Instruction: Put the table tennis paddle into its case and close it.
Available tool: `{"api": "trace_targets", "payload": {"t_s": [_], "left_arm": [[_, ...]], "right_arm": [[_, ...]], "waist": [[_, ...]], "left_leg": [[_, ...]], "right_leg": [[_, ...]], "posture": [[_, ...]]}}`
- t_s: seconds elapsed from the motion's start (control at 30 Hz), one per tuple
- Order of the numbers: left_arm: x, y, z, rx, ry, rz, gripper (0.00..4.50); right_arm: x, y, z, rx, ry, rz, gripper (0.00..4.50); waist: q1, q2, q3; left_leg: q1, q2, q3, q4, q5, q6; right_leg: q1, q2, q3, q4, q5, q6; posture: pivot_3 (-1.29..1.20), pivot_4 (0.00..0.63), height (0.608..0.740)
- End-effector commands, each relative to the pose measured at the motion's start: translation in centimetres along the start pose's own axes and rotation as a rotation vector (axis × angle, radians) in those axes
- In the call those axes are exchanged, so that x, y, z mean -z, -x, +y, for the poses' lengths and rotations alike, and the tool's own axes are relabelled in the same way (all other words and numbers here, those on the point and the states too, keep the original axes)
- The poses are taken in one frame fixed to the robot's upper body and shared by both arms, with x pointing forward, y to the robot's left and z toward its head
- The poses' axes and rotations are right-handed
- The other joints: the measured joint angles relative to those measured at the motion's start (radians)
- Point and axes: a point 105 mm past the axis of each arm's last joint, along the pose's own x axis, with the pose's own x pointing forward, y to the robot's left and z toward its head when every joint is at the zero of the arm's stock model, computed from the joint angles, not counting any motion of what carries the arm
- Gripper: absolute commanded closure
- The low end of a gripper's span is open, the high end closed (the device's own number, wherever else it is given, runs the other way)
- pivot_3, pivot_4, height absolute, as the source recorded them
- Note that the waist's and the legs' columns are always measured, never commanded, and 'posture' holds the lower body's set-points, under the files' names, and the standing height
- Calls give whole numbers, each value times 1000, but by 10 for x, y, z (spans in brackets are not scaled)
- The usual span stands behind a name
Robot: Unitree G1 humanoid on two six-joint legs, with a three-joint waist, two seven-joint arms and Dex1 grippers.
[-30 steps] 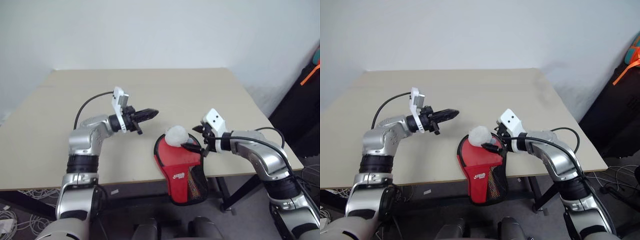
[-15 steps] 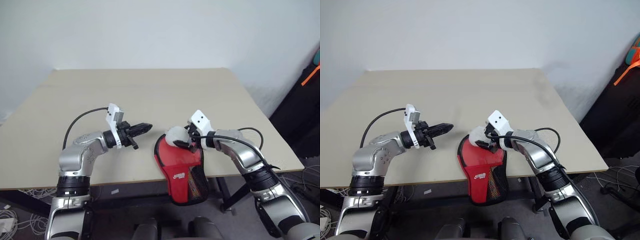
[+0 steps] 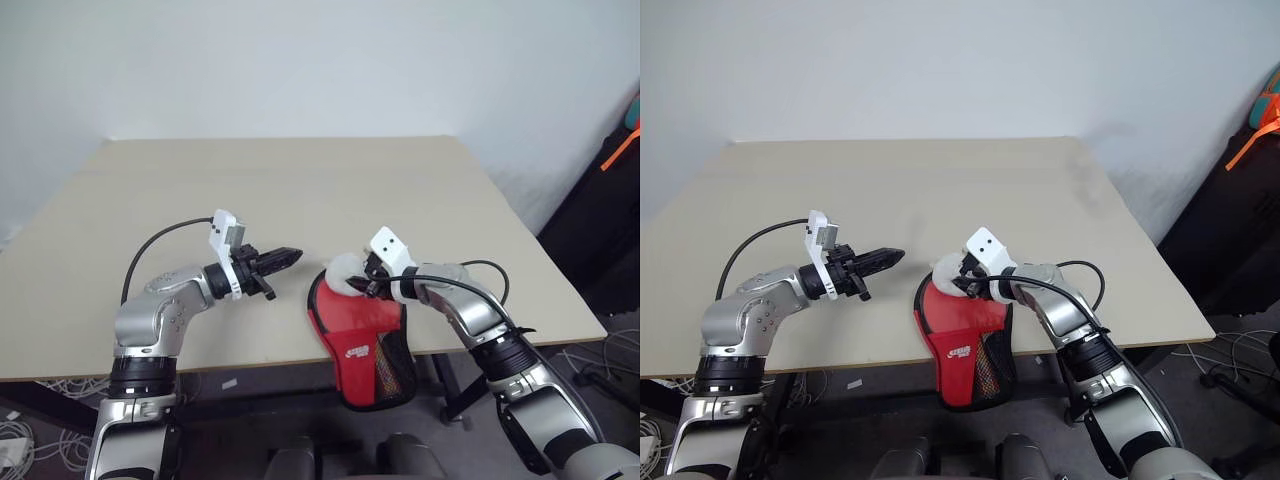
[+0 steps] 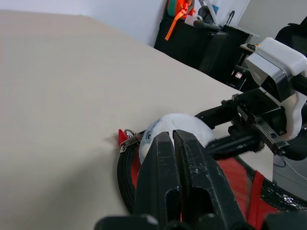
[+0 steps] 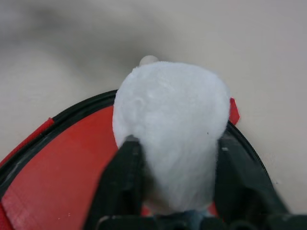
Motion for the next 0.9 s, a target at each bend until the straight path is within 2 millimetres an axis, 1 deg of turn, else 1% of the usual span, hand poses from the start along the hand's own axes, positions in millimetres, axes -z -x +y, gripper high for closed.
{"api": "trace_targets", "payload": {"t_s": [0.03, 0.07, 0.13, 0.27, 0.43, 0.63, 0.8, 0.9], "left_arm": [[-13, -3, -13, 50, -66, -26, 4500], [-11, -5, -16, 60, -65, -22, 4500], [-6, -7, -20, 74, -75, -9, 4500], [6, -15, -32, 119, -91, 23, 4500], [17, -29, -45, 183, -127, 54, 4500], [22, -48, -48, 216, -176, 60, 4500], [21, -64, -46, 202, -199, 33, 4500], [29, -69, -46, 203, -232, 55, 4500]], "right_arm": [[-12, 3, -9, 31, 7, -38, 3854], [-14, 4, -10, 34, 7, -42, 4074], [-17, 3, -12, 42, -2, -49, 4359], [-28, 2, -19, 45, -43, -67, 4378], [-37, -2, -26, 30, -105, -61, 4378], [-41, -11, -28, 0, -118, -31, 4378], [-41, -19, -30, -10, -180, -1, 4378], [-43, -22, -32, -8, -195, 9, 4378]], "waist": [[0, 0, 0], [0, 0, 0], [0, 0, 0], [0, 1, 0], [0, 1, 0], [0, 2, 0], [-1, 2, 0], [-1, 3, 0]], "left_leg": [[0, 0, 0, 0, 0, 0], [0, 0, 0, 0, 0, 0], [0, 0, 0, 0, 0, 0], [0, 0, 0, 0, 0, 0], [0, 0, 0, 0, 0, 0], [0, 0, 0, 0, 0, 0], [0, 0, 0, 0, 0, 0], [0, 0, 0, 0, 0, 0]], "right_leg": [[0, 0, 0, 0, 0, 0], [0, 0, 0, 0, 0, 0], [0, 0, 0, 0, 0, 0], [0, 0, 0, 0, 0, 0], [0, 0, 0, 0, 0, 0], [0, 0, 0, 1, 0, 0], [0, 0, 0, 1, 0, 0], [-1, 0, 0, 1, 0, 0]], "posture": [[0, 0, 739], [0, 0, 739], [0, 0, 739], [0, 0, 739], [0, 0, 739], [0, 0, 739], [0, 0, 739], [0, 0, 739]]}}
